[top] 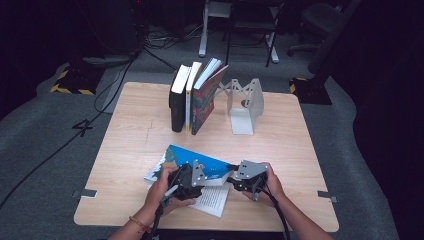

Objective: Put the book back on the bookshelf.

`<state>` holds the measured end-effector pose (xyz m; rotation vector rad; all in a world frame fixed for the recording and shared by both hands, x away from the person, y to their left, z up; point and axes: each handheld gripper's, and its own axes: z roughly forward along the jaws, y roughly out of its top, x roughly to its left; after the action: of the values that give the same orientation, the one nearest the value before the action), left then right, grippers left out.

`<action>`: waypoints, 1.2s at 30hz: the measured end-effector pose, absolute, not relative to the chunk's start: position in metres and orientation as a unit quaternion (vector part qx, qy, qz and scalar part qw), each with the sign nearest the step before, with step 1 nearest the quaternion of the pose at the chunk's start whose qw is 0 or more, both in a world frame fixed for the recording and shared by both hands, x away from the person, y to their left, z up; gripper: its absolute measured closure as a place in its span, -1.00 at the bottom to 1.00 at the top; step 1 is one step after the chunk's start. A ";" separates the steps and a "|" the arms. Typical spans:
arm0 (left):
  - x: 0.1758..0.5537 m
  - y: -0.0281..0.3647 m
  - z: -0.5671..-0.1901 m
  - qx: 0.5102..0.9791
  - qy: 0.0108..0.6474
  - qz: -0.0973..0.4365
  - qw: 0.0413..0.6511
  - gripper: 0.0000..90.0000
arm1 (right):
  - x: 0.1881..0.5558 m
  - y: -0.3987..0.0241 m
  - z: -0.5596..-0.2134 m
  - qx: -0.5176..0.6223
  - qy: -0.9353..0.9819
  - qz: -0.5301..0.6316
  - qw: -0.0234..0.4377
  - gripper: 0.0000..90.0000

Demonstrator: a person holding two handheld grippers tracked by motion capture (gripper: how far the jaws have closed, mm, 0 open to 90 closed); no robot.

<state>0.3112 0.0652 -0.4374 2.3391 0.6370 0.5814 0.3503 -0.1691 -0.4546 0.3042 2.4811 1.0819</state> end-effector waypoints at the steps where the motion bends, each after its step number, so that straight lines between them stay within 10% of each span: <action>1: 0.311 0.062 -0.436 0.889 0.238 0.222 0.322 0.10 | 0.350 -0.170 -0.453 0.110 0.891 0.389 0.208 0.36; 8: 0.313 0.049 -0.434 0.890 0.207 0.212 0.346 0.52 | 0.350 -0.185 -0.442 0.111 0.891 0.374 0.233 0.33; 36: 0.322 0.068 -0.438 0.870 0.239 0.145 0.407 0.55 | 0.390 -0.225 -0.495 0.191 0.899 0.376 0.116 0.00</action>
<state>0.3221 0.0685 -0.4377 2.1922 0.6019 0.3661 0.3902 -0.2251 -0.4955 0.5582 2.6343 1.1008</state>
